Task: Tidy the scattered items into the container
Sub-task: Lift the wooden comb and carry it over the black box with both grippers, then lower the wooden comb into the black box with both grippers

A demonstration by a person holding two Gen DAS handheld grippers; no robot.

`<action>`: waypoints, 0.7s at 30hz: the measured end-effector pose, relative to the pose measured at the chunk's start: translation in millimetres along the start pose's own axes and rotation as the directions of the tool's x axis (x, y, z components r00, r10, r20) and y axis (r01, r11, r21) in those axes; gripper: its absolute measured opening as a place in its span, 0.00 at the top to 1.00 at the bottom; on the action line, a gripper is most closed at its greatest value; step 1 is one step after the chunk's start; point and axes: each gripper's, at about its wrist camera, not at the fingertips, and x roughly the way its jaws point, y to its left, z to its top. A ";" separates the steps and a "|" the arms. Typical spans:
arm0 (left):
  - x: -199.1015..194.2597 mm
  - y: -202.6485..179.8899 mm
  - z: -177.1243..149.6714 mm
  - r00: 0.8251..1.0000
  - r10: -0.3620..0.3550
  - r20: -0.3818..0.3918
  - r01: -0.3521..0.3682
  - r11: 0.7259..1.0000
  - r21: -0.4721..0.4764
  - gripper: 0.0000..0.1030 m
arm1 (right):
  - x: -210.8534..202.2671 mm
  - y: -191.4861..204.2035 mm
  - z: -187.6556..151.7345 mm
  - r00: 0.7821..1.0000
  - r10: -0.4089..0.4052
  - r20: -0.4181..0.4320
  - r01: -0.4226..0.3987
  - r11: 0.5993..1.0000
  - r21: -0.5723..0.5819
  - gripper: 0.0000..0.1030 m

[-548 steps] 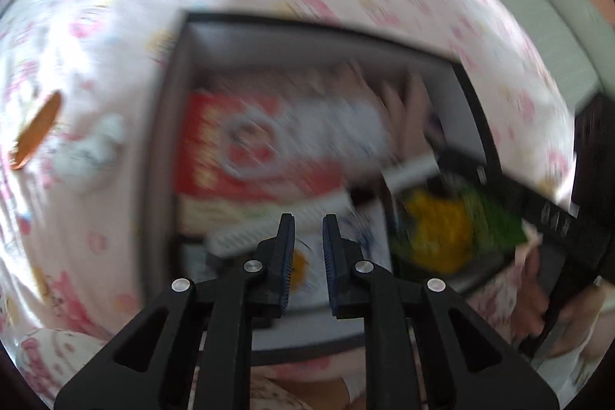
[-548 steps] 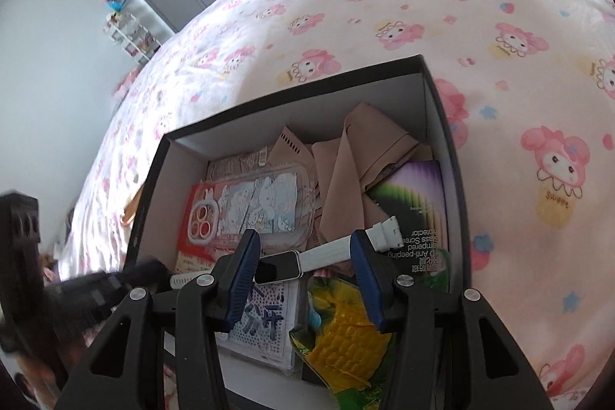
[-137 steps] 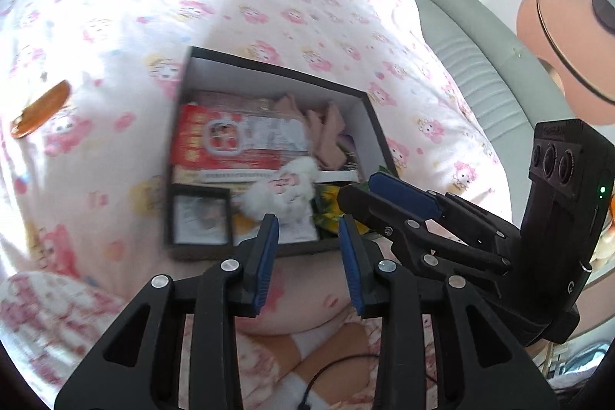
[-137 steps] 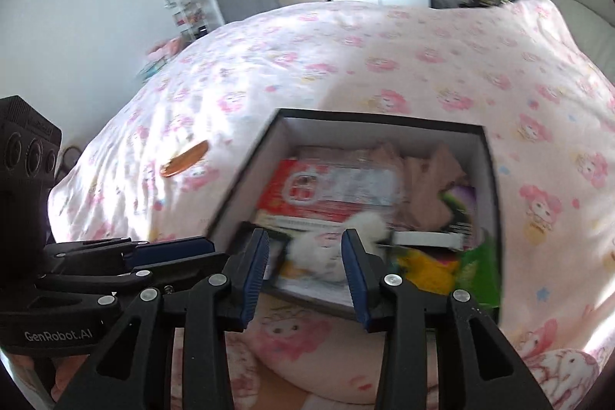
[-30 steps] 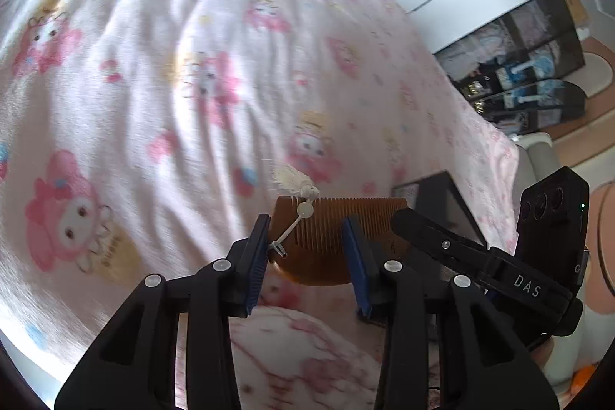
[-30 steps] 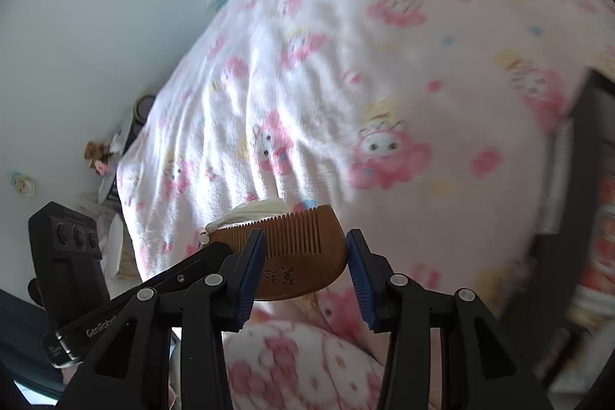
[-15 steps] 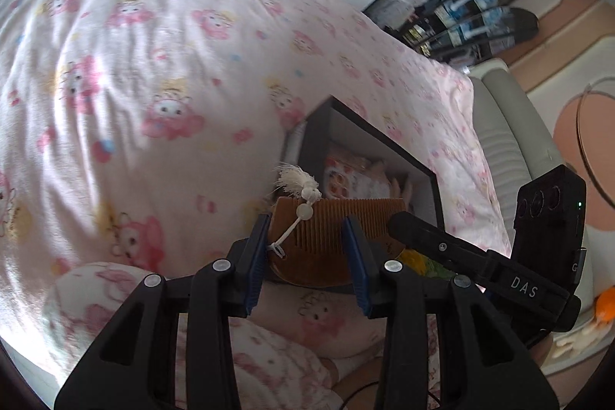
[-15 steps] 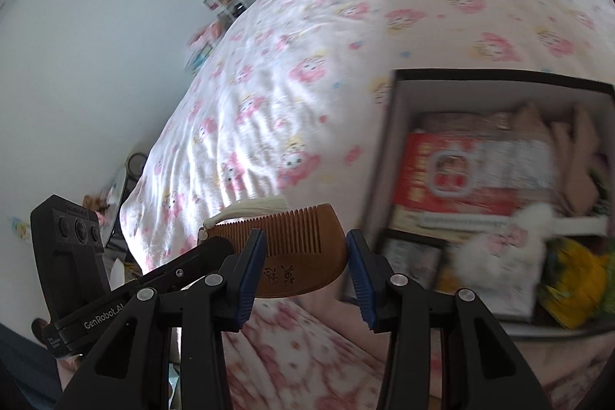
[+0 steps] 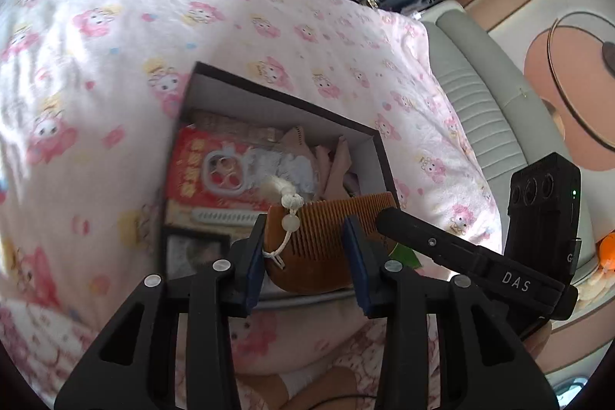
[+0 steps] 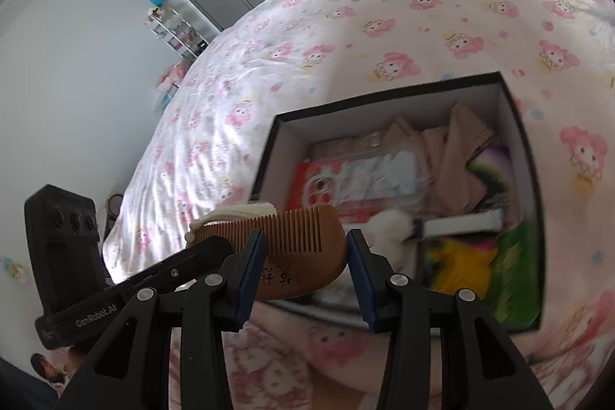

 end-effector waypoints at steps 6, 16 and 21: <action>41.3 -13.9 32.3 0.999 -0.004 -0.032 0.006 0.999 0.035 0.64 | 5.5 -34.5 39.7 0.999 0.028 0.027 -0.028 1.000 0.005 0.61; 114.0 6.0 42.3 0.992 0.045 -0.120 -0.050 0.998 -0.036 0.60 | 48.2 -90.0 52.1 0.998 0.025 -0.051 -0.023 0.999 0.036 0.61; 133.9 10.3 43.0 0.989 0.051 -0.137 -0.059 0.997 -0.054 0.59 | 57.1 -107.0 47.0 0.996 0.008 -0.090 -0.002 0.997 0.071 0.61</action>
